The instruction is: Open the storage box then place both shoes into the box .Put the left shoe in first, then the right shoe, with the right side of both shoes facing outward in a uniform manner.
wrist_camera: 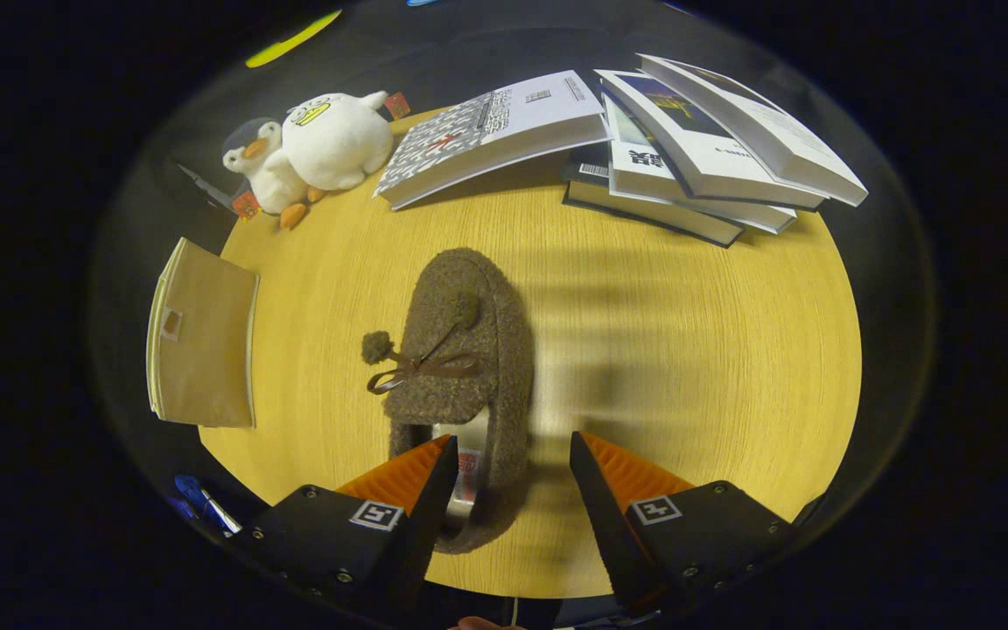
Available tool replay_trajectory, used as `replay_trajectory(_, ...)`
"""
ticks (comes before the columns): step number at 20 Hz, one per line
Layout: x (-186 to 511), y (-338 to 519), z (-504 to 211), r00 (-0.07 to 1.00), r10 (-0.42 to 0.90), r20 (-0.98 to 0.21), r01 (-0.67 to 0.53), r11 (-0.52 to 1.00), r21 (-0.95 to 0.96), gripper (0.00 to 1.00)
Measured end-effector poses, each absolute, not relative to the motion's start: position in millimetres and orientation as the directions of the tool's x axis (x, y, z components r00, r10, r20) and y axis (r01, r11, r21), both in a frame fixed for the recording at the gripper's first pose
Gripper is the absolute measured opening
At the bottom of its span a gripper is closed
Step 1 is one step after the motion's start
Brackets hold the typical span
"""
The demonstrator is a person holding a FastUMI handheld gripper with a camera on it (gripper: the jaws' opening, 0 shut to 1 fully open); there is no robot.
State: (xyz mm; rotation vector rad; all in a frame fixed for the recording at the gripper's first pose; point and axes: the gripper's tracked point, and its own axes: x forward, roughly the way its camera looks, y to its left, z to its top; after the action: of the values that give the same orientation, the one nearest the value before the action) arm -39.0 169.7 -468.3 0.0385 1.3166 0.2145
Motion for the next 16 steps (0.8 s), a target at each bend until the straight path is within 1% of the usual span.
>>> replay_trajectory(2,-34.8,170.2,-481.1,0.217,0.168,-0.961,-0.105,0.983,0.148,0.79)
replay_trajectory(4,-32.8,174.1,-488.9,0.2,0.187,-0.962,-0.069,0.982,0.177,0.8)
replay_trajectory(6,-33.3,186.4,-492.3,0.185,0.245,-0.952,-0.05,0.969,0.24,0.68)
replay_trajectory(7,-33.4,188.1,-494.0,0.182,0.248,-0.952,-0.04,0.969,0.244,0.38)
replay_trajectory(8,-31.8,188.8,-493.6,0.186,0.249,-0.95,-0.059,0.968,0.242,0.27)
replay_trajectory(9,-30.8,185.0,-493.5,0.193,0.229,-0.954,-0.096,0.972,0.213,0.24)
replay_trajectory(10,-25.0,180.6,-484.8,0.225,0.22,-0.949,-0.071,0.975,0.209,0.24)
replay_trajectory(11,-27.4,177.0,-484.0,0.219,0.205,-0.954,-0.101,0.977,0.187,0.01)
replay_trajectory(16,-37.3,188.5,-464.9,0.211,0.234,-0.949,-0.119,0.97,0.213,0.01)
